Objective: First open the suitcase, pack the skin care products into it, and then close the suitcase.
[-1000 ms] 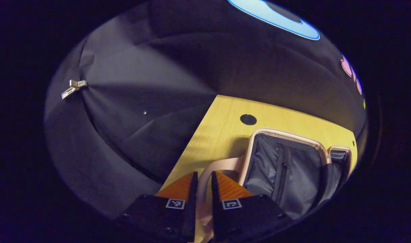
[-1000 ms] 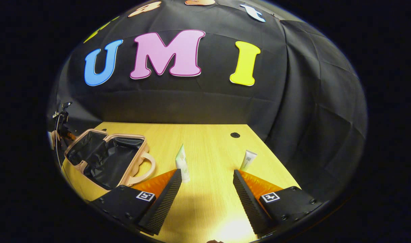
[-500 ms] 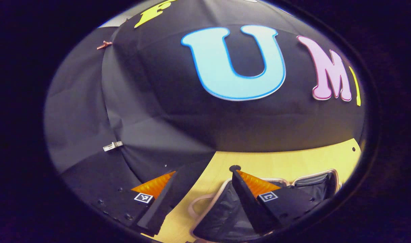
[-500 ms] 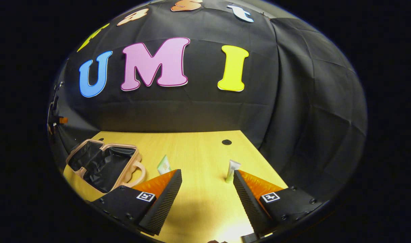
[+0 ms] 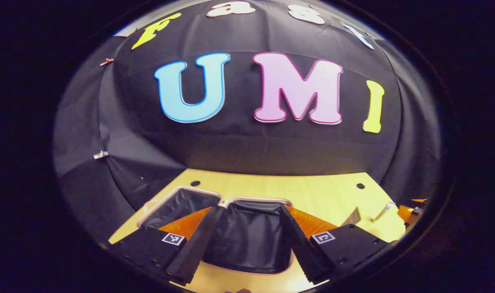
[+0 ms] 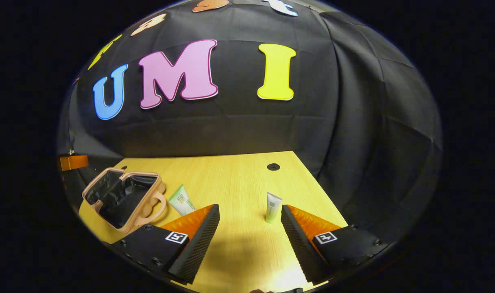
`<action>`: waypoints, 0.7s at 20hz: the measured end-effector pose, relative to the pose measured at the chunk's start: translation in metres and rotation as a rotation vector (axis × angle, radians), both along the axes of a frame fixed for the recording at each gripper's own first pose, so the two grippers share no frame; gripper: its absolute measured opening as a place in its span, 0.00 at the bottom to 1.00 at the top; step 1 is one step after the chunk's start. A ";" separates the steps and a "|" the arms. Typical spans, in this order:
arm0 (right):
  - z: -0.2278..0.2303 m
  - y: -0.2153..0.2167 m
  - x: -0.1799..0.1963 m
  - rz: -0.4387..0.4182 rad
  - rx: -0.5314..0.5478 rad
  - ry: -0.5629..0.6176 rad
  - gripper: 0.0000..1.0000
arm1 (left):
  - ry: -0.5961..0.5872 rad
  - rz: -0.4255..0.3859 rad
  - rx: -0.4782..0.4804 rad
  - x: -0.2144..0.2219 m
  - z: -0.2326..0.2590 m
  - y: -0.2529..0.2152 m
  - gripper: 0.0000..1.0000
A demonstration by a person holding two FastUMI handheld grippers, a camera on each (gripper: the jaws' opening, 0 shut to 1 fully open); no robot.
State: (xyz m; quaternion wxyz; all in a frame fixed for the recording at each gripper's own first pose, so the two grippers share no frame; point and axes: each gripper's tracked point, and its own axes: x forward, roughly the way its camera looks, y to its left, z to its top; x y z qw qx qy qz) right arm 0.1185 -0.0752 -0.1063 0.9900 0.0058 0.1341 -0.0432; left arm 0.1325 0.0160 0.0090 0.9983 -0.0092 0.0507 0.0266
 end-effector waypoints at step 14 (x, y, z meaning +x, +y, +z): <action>-0.085 -0.040 0.059 -0.020 0.057 0.093 0.96 | 0.134 -0.362 -0.005 0.111 -0.136 -0.217 0.96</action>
